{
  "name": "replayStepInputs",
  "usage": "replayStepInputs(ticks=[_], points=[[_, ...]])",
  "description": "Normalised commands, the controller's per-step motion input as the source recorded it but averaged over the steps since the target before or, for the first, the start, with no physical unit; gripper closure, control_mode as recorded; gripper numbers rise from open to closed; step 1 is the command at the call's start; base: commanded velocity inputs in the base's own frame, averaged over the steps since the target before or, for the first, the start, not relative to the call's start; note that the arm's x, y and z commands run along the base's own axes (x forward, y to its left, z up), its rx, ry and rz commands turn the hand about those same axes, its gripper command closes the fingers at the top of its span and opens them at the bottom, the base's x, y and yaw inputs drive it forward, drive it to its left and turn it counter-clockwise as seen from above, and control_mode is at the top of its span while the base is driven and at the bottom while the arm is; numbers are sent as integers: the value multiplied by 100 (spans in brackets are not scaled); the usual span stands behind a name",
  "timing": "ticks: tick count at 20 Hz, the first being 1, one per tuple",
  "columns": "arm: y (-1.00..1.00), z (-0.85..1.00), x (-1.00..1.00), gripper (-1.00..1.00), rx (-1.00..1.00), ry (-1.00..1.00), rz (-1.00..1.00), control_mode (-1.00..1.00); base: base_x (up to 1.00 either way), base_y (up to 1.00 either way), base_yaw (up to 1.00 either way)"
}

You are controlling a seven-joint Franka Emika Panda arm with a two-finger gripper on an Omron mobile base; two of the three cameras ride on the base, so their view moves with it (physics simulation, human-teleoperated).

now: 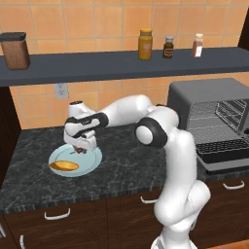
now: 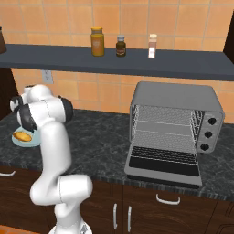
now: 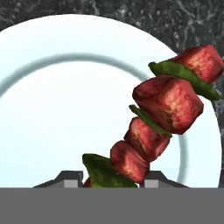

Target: Pick up the kebab skewer and baguette bread, and place them inside the toaster oven. Close the toaster oven door and start by setting the timer.

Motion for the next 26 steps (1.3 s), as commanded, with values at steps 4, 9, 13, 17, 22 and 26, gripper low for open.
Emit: replayStepInputs(ticks=[4,9,13,17,22,26], points=[[-90,50,-100,100,5,-1,13,-100,0,0,0],[-98,31,-100,100,4,-2,16,-100,0,0,0],[-100,45,-83,100,4,0,12,-100,0,0,0],[-100,61,-72,100,0,0,12,-100,0,0,0],[-100,51,-42,100,0,0,17,-100,0,0,0],[-100,41,-31,100,0,0,27,-100,0,0,0]])
